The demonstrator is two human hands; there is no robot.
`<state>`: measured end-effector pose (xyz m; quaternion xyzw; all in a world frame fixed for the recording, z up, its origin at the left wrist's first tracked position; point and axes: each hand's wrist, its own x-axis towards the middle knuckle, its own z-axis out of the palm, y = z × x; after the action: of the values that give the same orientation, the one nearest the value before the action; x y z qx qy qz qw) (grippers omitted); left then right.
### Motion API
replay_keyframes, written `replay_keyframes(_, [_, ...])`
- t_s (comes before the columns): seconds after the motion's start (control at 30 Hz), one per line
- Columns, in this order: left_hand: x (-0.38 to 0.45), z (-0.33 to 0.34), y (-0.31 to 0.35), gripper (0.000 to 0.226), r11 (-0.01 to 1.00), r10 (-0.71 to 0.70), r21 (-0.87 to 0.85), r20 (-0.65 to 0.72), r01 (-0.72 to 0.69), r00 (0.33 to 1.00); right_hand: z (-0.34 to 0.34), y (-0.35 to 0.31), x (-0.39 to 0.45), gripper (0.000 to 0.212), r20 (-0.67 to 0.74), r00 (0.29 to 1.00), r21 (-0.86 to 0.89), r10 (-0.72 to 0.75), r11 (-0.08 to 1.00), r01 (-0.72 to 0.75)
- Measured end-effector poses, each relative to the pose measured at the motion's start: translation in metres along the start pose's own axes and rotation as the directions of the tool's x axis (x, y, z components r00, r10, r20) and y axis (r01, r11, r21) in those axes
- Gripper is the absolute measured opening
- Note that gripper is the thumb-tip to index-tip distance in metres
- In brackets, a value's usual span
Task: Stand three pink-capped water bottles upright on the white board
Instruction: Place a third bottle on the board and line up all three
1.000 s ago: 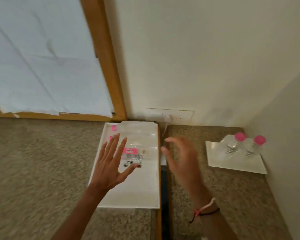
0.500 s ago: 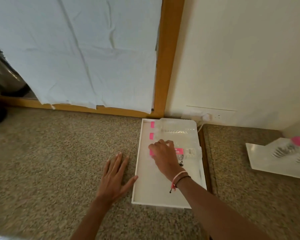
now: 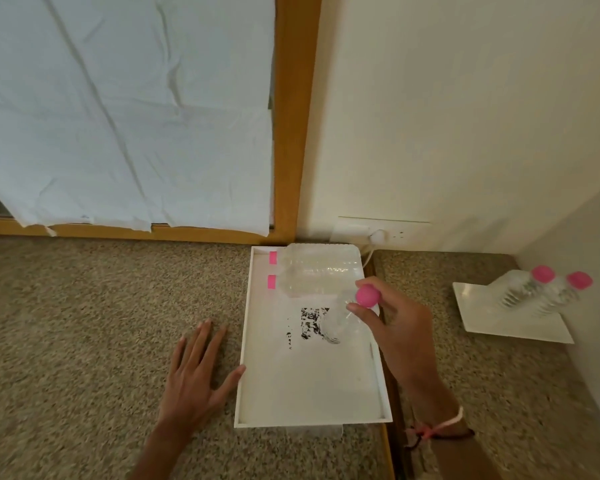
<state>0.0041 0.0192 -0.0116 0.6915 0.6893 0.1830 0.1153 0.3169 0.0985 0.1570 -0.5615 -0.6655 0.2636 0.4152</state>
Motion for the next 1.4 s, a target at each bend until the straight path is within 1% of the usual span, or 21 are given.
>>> replay_keyframes(0.1, [0.010, -0.001, 0.015, 0.093, 0.999, -0.029, -0.015, -0.024, 0.029, 0.999, -0.023, -0.001, 0.001, 0.034, -0.038, 0.998, 0.025, -0.045, 0.999, 0.045])
replay_keyframes(0.17, [0.024, -0.002, 0.041, 0.094, 1.000, 0.018, -0.016, -0.058, -0.019, 0.998, -0.045, 0.000, 0.004, 0.036, -0.086, 0.994, 0.053, -0.069, 0.996, 0.074])
replay_keyframes(0.27, [0.052, 0.000, 0.093, 0.093, 0.994, 0.081, -0.064, -0.119, -0.090, 0.989, -0.083, -0.003, 0.012, 0.039, -0.164, 0.981, 0.106, -0.106, 0.987, 0.124])
replay_keyframes(0.37, [0.078, 0.008, 0.146, 0.092, 0.985, 0.148, -0.060, -0.156, -0.159, 0.977, -0.123, -0.003, 0.023, 0.040, -0.247, 0.955, 0.089, -0.167, 0.977, 0.193])
replay_keyframes(0.47, [0.101, 0.029, 0.209, 0.090, 0.970, 0.224, -0.065, -0.155, -0.236, 0.962, -0.177, 0.009, 0.036, 0.038, -0.350, 0.921, 0.085, -0.171, 0.973, 0.213])
replay_keyframes(0.57, [0.122, 0.058, 0.261, 0.089, 0.955, 0.280, -0.062, -0.133, -0.290, 0.951, -0.227, 0.028, 0.049, 0.039, -0.415, 0.896, 0.096, -0.157, 0.972, 0.215])
replay_keyframes(0.77, [0.148, 0.113, 0.333, 0.093, 0.951, 0.297, -0.077, -0.038, -0.300, 0.954, -0.310, 0.085, 0.070, 0.030, -0.479, 0.867, 0.037, -0.138, 0.983, 0.177])
replay_keyframes(0.93, [0.154, 0.158, 0.364, 0.094, 0.951, 0.309, -0.030, 0.079, -0.307, 0.948, -0.345, 0.141, 0.081, 0.028, -0.479, 0.874, -0.035, -0.087, 0.996, 0.081])
replay_keyframes(1.03, [0.151, 0.177, 0.377, 0.093, 0.953, 0.301, -0.030, 0.123, -0.300, 0.946, -0.353, 0.173, 0.083, 0.027, -0.460, 0.887, -0.065, -0.046, 0.998, 0.017])
replay_keyframes(1.17, [0.148, 0.194, 0.388, 0.094, 0.955, 0.292, -0.007, 0.167, -0.295, 0.942, -0.354, 0.211, 0.080, 0.028, -0.414, 0.910, -0.085, 0.021, 0.994, -0.062])
replay_keyframes(1.27, [0.151, 0.198, 0.397, 0.095, 0.954, 0.292, 0.010, 0.183, -0.298, 0.939, -0.347, 0.238, 0.075, 0.029, -0.353, 0.933, -0.104, 0.068, 0.988, -0.111])
replay_keyframes(1.4, [0.154, 0.204, 0.403, 0.093, 0.945, 0.316, 0.022, 0.194, -0.326, 0.929, -0.335, 0.264, 0.066, 0.030, -0.279, 0.949, -0.070, 0.144, 0.983, -0.170])
